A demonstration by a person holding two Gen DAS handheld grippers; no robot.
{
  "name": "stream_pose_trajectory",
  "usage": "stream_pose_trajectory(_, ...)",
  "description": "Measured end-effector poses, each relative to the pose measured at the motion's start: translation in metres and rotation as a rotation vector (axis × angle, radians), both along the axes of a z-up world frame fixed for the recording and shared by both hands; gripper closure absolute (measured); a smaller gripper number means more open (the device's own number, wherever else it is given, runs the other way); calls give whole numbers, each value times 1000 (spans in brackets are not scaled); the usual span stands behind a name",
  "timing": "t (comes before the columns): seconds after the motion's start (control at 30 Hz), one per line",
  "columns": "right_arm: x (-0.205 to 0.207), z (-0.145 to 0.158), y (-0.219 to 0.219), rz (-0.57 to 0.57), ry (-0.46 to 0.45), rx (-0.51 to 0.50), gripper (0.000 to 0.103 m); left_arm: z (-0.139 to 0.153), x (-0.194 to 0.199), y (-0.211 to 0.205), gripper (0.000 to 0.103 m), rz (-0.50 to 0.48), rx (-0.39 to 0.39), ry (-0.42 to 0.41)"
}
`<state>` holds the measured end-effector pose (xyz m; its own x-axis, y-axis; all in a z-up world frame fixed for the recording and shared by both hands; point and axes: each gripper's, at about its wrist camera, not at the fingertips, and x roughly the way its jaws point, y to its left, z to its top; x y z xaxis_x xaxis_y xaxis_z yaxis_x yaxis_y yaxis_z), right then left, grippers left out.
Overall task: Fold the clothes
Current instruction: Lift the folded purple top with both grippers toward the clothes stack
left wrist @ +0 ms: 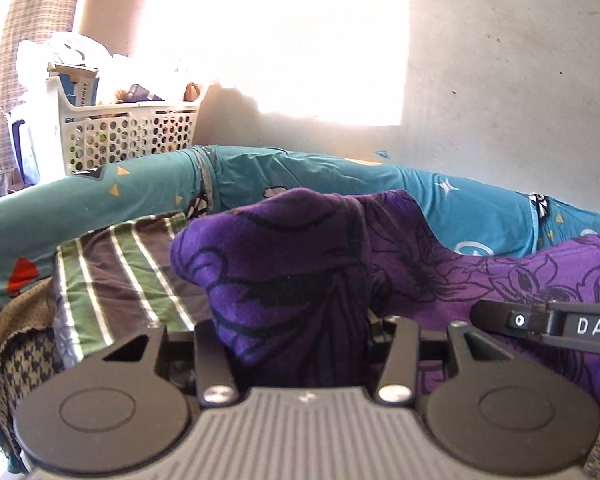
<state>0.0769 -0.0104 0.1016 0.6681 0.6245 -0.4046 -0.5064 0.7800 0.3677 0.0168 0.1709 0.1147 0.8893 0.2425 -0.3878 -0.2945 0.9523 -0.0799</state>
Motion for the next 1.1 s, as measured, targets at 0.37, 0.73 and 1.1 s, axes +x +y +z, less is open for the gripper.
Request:
stream_pose_trajectory(0.37,32,12,89,107,-3,114,85,51,1,99,60,155,67,-47)
stream_pose_trajectory(0.73,54,16,169,154,-2,172,85,72,32,154,60,264,166,-27)
stream_pose_trajectory(1.1,78,-14,211,135,56,190,85,37,73,193,58,253,213,54)
